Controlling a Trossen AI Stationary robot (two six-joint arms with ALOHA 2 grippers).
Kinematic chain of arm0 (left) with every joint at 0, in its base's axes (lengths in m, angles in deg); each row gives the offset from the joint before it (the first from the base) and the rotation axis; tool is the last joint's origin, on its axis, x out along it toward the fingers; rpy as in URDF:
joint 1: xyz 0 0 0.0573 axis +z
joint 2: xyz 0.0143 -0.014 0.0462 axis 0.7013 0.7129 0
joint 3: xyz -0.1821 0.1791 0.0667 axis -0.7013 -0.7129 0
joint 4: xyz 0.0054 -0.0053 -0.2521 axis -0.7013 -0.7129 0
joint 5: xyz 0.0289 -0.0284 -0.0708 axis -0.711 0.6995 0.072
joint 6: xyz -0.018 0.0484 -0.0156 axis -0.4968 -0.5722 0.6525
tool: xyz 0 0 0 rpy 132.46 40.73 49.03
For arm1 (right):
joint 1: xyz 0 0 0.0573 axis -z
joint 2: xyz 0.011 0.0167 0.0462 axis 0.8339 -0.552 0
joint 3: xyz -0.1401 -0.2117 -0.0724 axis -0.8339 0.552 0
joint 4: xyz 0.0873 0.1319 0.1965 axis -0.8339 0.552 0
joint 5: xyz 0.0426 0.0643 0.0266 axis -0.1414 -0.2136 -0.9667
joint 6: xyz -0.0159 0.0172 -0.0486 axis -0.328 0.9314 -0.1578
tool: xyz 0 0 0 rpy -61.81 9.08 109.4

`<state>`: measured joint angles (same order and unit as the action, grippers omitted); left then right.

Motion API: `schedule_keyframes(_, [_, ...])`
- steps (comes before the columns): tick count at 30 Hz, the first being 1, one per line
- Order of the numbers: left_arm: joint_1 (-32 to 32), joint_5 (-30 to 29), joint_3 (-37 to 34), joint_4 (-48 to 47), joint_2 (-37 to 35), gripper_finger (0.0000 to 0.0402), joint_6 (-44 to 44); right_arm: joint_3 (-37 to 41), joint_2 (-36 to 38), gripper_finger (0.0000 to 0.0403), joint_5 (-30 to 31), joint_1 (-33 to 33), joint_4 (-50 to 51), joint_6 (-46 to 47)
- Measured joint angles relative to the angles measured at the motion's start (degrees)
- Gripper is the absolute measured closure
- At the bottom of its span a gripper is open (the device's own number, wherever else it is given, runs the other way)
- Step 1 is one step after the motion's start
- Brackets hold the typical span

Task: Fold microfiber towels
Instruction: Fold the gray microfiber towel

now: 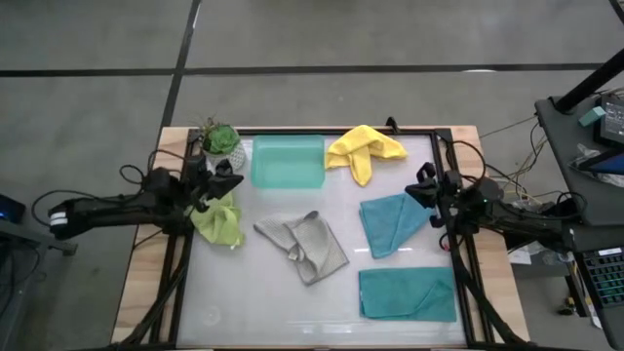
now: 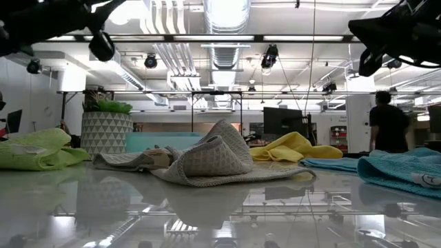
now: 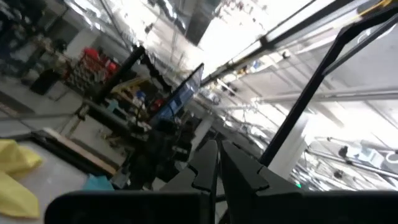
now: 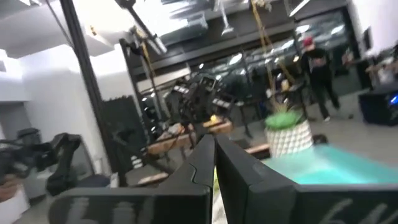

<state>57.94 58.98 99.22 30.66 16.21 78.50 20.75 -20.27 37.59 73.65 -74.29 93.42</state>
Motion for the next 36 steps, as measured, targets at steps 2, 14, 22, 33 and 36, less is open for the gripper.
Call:
schedule_keyframes(2, [-0.84, 0.13, 1.99, -0.03, 3.03, 0.0395, 0.12, 0.00, -0.45, 0.0394, 0.50, 0.02, -1.27, -1.08])
schedule_keyframes(14, [-6.04, 0.28, 10.32, -0.21, 21.39, 0.0396, -1.39, -0.95, -5.55, 0.0394, 3.32, 0.01, -3.58, -8.94])
schedule_keyframes(22, [-10.49, -0.36, 12.77, -0.46, 30.54, 0.0396, -1.85, -8.38, -14.79, 0.0394, 3.51, 0.00, -2.10, -12.17])
schedule_keyframes(33, [-10.52, -0.50, 12.53, -0.52, 34.58, 0.0396, -1.87, -22.02, -34.78, 0.0350, 1.99, -0.02, -0.58, -13.47])
schedule_keyframes(36, [-10.50, -0.50, 12.15, -0.62, 34.14, 0.0396, -3.15, -25.82, -40.38, 0.0319, -0.80, -0.02, -0.60, -13.69])
